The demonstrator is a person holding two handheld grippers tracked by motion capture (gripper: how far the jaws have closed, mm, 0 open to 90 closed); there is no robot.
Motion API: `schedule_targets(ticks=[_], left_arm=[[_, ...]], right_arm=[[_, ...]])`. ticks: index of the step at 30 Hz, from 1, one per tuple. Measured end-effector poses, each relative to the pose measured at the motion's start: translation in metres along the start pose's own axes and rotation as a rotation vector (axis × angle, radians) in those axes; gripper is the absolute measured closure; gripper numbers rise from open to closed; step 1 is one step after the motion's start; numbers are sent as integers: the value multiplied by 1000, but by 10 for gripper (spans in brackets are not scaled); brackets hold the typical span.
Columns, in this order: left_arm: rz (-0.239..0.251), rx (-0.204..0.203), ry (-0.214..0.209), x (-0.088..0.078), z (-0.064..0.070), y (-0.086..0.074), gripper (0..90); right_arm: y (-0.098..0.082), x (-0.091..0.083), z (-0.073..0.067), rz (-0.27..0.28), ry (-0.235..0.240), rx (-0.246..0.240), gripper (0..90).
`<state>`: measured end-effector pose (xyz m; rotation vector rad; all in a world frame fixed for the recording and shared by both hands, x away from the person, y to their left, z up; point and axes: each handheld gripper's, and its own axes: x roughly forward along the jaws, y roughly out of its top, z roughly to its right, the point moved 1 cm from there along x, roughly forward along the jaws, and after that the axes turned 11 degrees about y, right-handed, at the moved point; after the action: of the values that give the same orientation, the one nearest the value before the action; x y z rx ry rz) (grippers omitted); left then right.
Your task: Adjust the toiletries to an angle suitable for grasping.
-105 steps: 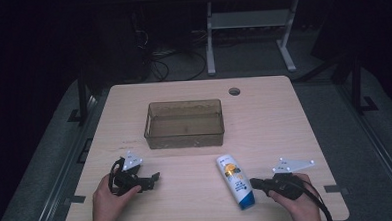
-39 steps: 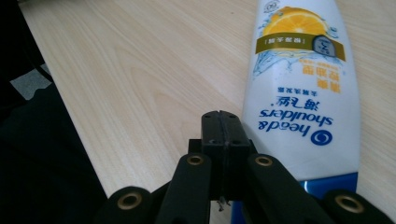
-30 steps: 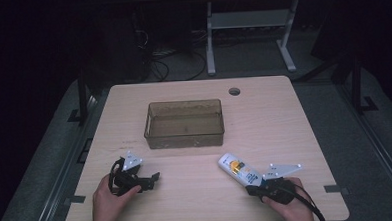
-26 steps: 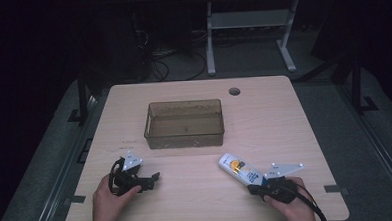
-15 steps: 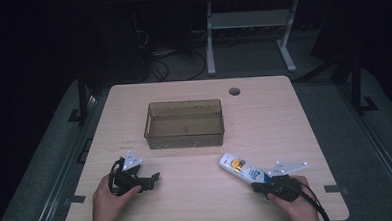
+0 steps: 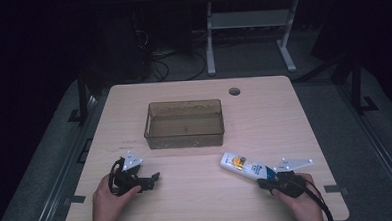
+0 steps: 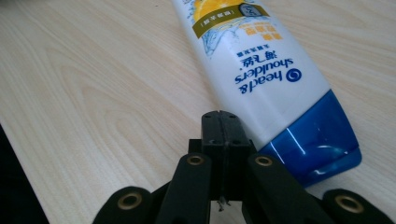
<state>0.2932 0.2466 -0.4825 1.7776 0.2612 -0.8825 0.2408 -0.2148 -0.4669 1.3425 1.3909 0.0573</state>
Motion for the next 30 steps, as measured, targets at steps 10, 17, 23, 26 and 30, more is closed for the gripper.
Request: schedule_targets(ticks=[10, 17, 23, 26, 30], left_arm=[[0, 0, 0, 0, 0, 0, 124], [0, 0, 0, 0, 0, 0, 125], [0, 0, 0, 0, 0, 0, 125], [0, 0, 0, 0, 0, 0, 124], [0, 0, 0, 0, 0, 0, 124]], right_arm=[[2, -3, 11, 20, -28, 18, 900], [3, -7, 22, 30, -55, 37, 900], [6, -10, 33, 38, -86, 55, 900], [7, -11, 39, 50, -94, 62, 900], [8, -14, 45, 65, -111, 72, 900]])
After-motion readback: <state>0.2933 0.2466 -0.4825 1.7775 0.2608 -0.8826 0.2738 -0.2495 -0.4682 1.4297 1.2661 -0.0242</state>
